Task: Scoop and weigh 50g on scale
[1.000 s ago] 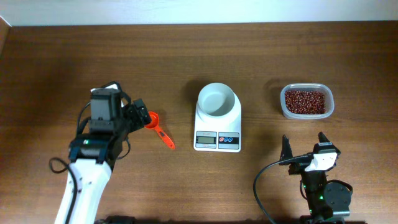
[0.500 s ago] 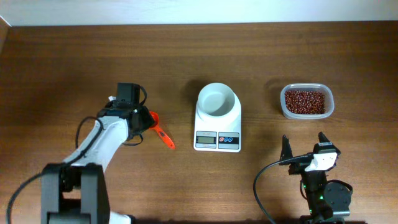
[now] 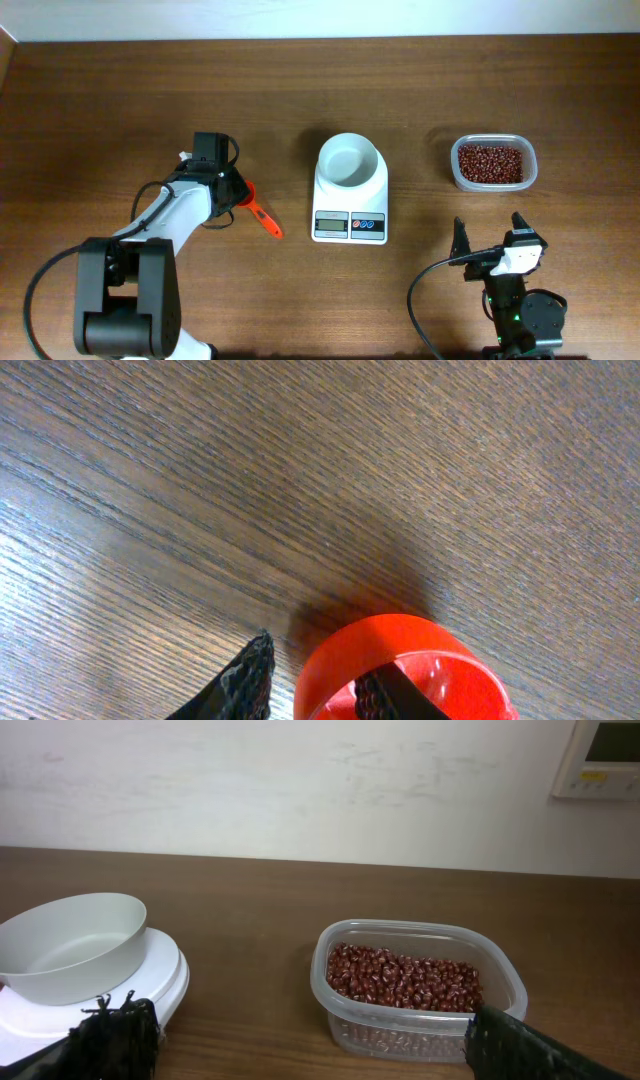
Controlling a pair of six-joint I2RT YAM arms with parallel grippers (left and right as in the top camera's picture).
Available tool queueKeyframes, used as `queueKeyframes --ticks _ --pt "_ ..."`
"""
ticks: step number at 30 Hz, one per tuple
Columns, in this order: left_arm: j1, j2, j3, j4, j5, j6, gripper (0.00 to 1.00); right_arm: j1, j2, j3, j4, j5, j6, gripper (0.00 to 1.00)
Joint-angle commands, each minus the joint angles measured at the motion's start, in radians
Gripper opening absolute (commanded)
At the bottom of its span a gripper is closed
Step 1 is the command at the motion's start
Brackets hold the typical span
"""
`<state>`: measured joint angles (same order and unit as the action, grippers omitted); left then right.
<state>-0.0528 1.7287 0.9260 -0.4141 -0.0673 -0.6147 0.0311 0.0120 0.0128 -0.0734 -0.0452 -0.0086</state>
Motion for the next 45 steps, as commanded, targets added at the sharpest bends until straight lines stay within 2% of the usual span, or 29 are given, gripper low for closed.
queueKeyframes --ticks 1,7,9,11,15,19,22,27,30,33,34,36,38,41,43,45 --pt "0.003 0.011 0.011 0.002 -0.001 -0.003 0.29 -0.005 -0.006 -0.007 0.0 0.002 -0.007 0.99" --pt "0.001 0.024 0.01 -0.022 0.0 -0.003 0.26 -0.005 -0.006 -0.007 0.0 0.002 -0.007 0.99" --pt "0.001 0.033 0.01 -0.026 0.0 -0.003 0.18 -0.005 -0.006 -0.007 0.0 0.002 -0.007 0.99" --pt "0.001 0.033 0.01 -0.032 0.0 -0.003 0.0 -0.005 -0.006 -0.007 0.0 0.002 -0.007 0.99" --pt "0.002 -0.015 0.013 -0.048 0.0 -0.003 0.0 -0.005 -0.006 -0.007 0.0 0.002 -0.007 0.99" --pt "0.003 -0.306 0.013 -0.118 0.009 -0.002 0.0 -0.005 -0.006 -0.007 0.0 0.002 -0.007 0.99" --pt "0.003 -0.439 0.013 -0.179 0.045 0.002 0.0 -0.005 -0.006 -0.007 0.0 0.002 -0.007 0.99" --pt "0.003 -0.448 0.013 -0.225 0.046 -0.008 0.0 -0.005 -0.006 -0.007 0.0 0.002 -0.007 0.99" --pt "0.003 -0.448 0.013 -0.297 0.046 -0.19 0.0 -0.005 -0.006 -0.007 0.0 0.002 -0.007 0.98" --pt "0.003 -0.448 0.013 -0.334 0.046 -0.215 0.0 -0.005 -0.006 -0.007 0.0 -0.01 -0.002 0.99" --pt "0.003 -0.448 0.013 -0.338 0.046 -0.215 0.0 -0.005 -0.006 -0.007 0.003 -0.043 0.049 0.99" --pt "0.003 -0.448 0.013 -0.341 0.046 -0.23 0.0 -0.005 -0.006 -0.007 0.019 -0.223 0.347 0.99" --pt "0.003 -0.448 0.013 -0.358 0.045 -0.283 0.0 -0.005 -0.006 -0.007 0.027 -0.473 0.718 0.99" --pt "0.002 -0.448 0.013 -0.373 0.045 -0.283 0.0 -0.005 -0.006 -0.007 0.027 -0.708 1.014 0.99" --pt "0.002 -0.448 0.012 -0.381 0.045 -0.283 0.0 -0.005 -0.006 -0.007 0.031 -0.723 1.015 0.99" --pt "0.002 -0.448 0.012 -0.385 0.045 -0.283 0.0 -0.005 -0.006 -0.007 0.026 -0.663 0.914 0.99"
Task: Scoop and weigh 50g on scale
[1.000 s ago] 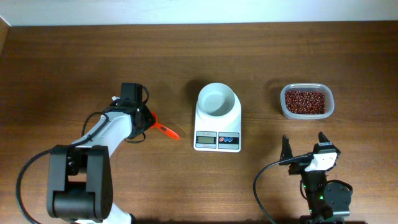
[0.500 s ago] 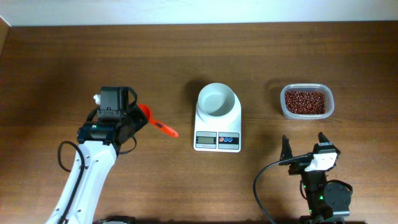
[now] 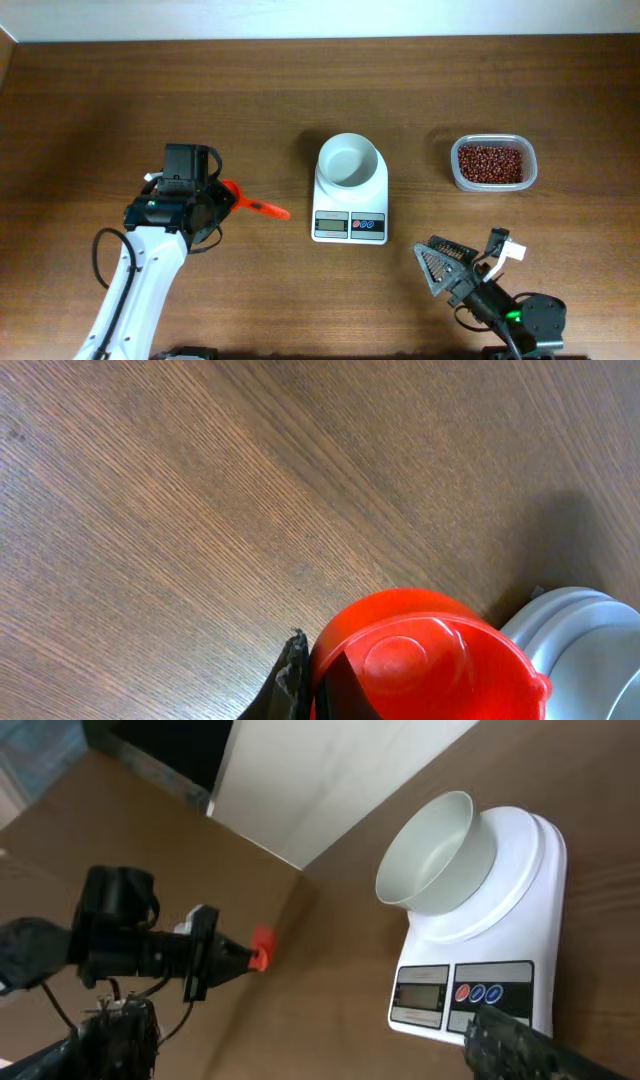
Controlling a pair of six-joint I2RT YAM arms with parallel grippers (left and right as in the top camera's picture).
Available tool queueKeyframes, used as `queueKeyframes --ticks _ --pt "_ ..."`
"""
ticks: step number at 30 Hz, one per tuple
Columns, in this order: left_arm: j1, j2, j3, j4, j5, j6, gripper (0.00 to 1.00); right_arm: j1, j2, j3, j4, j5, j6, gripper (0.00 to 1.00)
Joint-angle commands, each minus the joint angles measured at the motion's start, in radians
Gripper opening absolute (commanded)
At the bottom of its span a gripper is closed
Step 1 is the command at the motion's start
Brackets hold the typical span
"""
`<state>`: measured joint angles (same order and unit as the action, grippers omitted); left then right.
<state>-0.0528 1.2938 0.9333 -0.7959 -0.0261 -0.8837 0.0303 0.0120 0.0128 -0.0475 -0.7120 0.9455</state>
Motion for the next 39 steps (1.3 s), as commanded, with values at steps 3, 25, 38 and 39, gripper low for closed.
queueKeyframes --ticks 3,25,38,39 --pt "0.002 -0.013 0.005 -0.002 0.004 -0.014 0.0 -0.005 0.01 0.061 -0.077 0.013 -0.041 0.99" --pt "-0.193 -0.013 0.004 -0.067 0.101 -0.184 0.0 0.346 0.736 0.478 -0.164 0.069 -0.097 0.99" --pt "-0.302 -0.013 0.003 -0.127 0.083 -0.335 0.0 0.678 1.213 0.478 0.379 0.268 0.04 0.66" --pt "-0.312 -0.013 0.003 -0.126 0.082 -0.335 0.0 0.69 1.224 0.478 0.398 0.269 0.04 0.61"
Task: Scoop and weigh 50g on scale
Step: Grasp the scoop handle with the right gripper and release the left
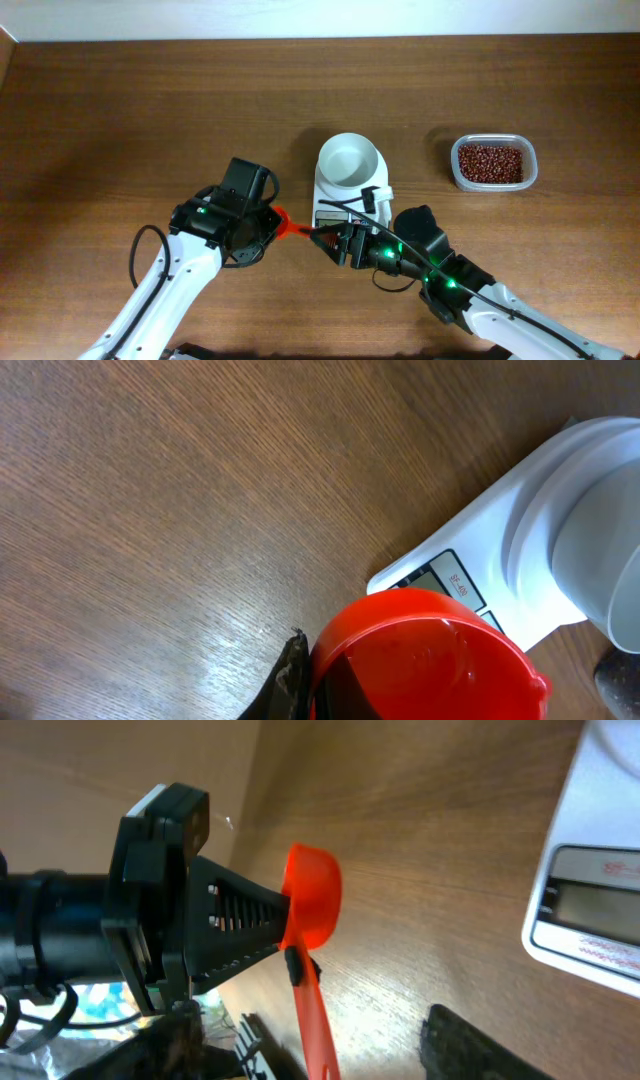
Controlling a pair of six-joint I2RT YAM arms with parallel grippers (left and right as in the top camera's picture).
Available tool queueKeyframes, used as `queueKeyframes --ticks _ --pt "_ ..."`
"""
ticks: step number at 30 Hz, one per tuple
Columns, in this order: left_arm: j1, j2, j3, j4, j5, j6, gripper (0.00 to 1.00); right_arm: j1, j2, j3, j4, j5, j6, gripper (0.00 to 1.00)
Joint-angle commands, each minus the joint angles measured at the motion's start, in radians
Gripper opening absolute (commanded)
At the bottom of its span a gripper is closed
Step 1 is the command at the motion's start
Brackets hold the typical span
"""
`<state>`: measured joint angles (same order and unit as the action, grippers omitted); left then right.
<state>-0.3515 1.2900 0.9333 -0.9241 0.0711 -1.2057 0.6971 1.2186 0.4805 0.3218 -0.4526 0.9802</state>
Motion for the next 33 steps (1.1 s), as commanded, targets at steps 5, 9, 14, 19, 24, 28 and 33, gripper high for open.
queueKeyframes --ticks 5,9,14,19,24,28,33 --pt "-0.09 -0.01 0.003 0.014 -0.014 -0.014 0.0 0.029 0.018 0.011 0.036 0.013 0.032 0.43" --pt "-0.144 -0.01 0.003 0.033 -0.015 -0.068 0.0 0.03 0.018 0.011 0.039 0.012 0.032 0.34" --pt "-0.146 -0.01 0.003 0.032 -0.014 -0.093 0.0 0.03 0.018 0.011 0.037 0.012 0.058 0.26" --pt "-0.146 -0.01 0.003 0.032 -0.014 -0.116 0.0 0.03 0.018 0.011 0.034 0.012 0.08 0.18" --pt "-0.146 -0.01 0.003 0.031 -0.014 -0.115 0.0 0.03 0.018 0.011 0.035 0.012 0.084 0.04" --pt "-0.146 -0.01 0.003 0.028 -0.014 -0.115 0.2 0.03 0.018 0.011 0.031 0.012 0.084 0.04" --pt "-0.146 -0.01 0.003 0.025 -0.039 -0.114 0.82 0.03 0.017 0.011 -0.129 0.016 0.017 0.04"
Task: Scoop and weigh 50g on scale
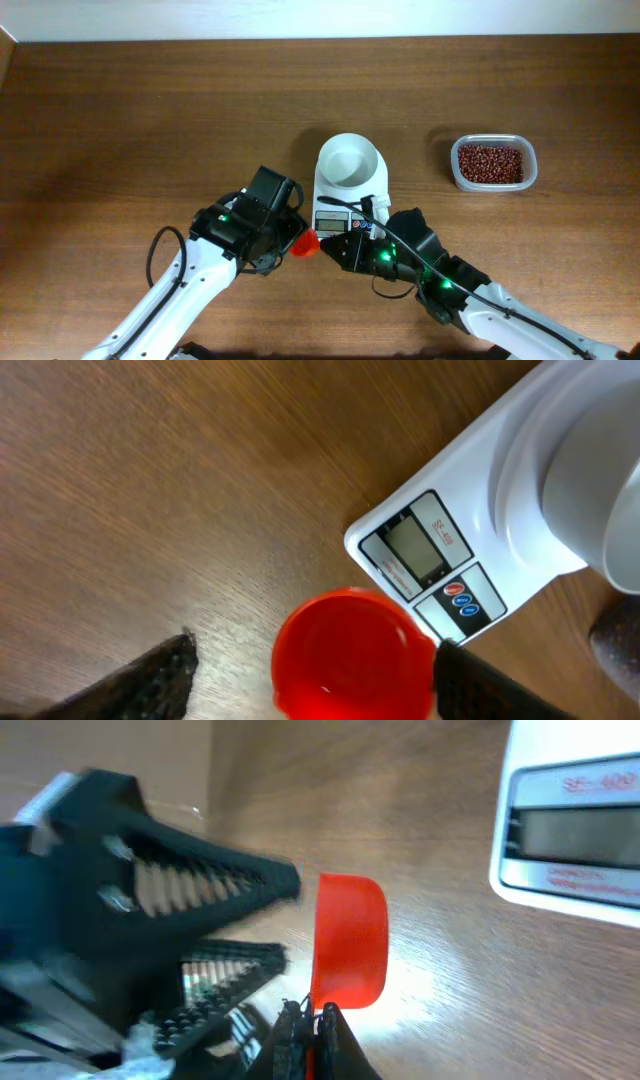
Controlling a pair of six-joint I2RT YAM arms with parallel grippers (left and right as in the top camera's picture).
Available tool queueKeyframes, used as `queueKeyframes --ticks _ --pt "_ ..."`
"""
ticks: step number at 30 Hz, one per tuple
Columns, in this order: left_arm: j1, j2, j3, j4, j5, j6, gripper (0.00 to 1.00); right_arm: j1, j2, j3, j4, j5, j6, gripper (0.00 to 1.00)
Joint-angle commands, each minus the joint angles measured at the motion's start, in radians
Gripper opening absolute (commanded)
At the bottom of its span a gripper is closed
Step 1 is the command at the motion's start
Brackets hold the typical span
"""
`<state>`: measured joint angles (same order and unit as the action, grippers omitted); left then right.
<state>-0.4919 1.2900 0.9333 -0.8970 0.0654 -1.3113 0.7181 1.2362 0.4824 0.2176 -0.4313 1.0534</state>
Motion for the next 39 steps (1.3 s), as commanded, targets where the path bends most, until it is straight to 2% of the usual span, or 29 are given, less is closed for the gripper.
queueKeyframes --ticks 1,3,6,9,15,17,20,24,25,28,33,34,35,36,37,39 --pt "-0.004 -0.01 0.004 -0.002 -0.053 0.009 0.89 0.008 -0.001 0.009 -0.07 -0.005 -0.08 0.04" --pt "-0.003 -0.012 0.004 -0.002 -0.097 0.09 0.99 0.008 -0.014 0.009 -0.136 -0.005 -0.121 0.04" --pt "-0.003 -0.011 0.004 -0.001 -0.171 0.116 0.99 0.008 -0.121 0.009 -0.218 -0.004 -0.194 0.04" --pt "-0.003 -0.011 0.004 0.026 -0.202 0.116 0.99 -0.007 -0.267 0.009 -0.387 0.049 -0.211 0.04" --pt "-0.003 -0.011 0.004 0.029 -0.205 0.116 0.99 -0.192 -0.441 0.009 -0.613 0.05 -0.209 0.04" --pt "-0.003 -0.011 0.004 0.028 -0.204 0.116 0.99 -0.204 -0.473 0.009 -0.631 0.051 -0.215 0.04" --pt "-0.003 -0.011 0.003 0.027 -0.205 0.116 0.99 -0.204 -0.529 0.009 -0.629 0.051 -0.318 0.04" --pt "-0.003 -0.011 0.003 0.027 -0.204 0.116 0.99 -0.282 -0.584 0.01 -0.611 0.047 -0.318 0.04" --pt "-0.003 -0.011 0.003 0.027 -0.204 0.116 0.99 -0.301 -0.584 0.01 -0.615 0.042 -0.355 0.04" --pt "-0.003 -0.011 0.003 0.027 -0.205 0.116 0.99 -0.337 -0.584 0.037 -0.618 0.047 -0.584 0.04" --pt "-0.003 -0.011 0.003 0.028 -0.212 0.122 0.99 -0.41 -0.571 0.286 -0.892 0.306 -0.723 0.04" --pt "-0.003 -0.011 0.003 0.029 -0.208 0.171 0.97 -0.418 -0.566 0.337 -0.952 0.343 -0.74 0.04" --pt "-0.003 -0.011 0.003 0.029 -0.212 0.211 0.51 -0.429 -0.562 0.394 -1.017 0.381 -0.74 0.04" --pt "-0.003 -0.011 0.003 0.028 -0.212 0.211 0.09 -0.435 -0.562 0.414 -1.031 0.384 -0.74 0.04" --pt "-0.004 -0.011 0.003 0.029 -0.208 0.21 0.0 -0.439 -0.562 0.423 -1.031 0.384 -0.74 0.04" --pt "-0.026 -0.011 0.003 0.036 -0.204 0.21 0.0 -0.439 -0.561 0.423 -1.023 0.384 -0.74 0.04"
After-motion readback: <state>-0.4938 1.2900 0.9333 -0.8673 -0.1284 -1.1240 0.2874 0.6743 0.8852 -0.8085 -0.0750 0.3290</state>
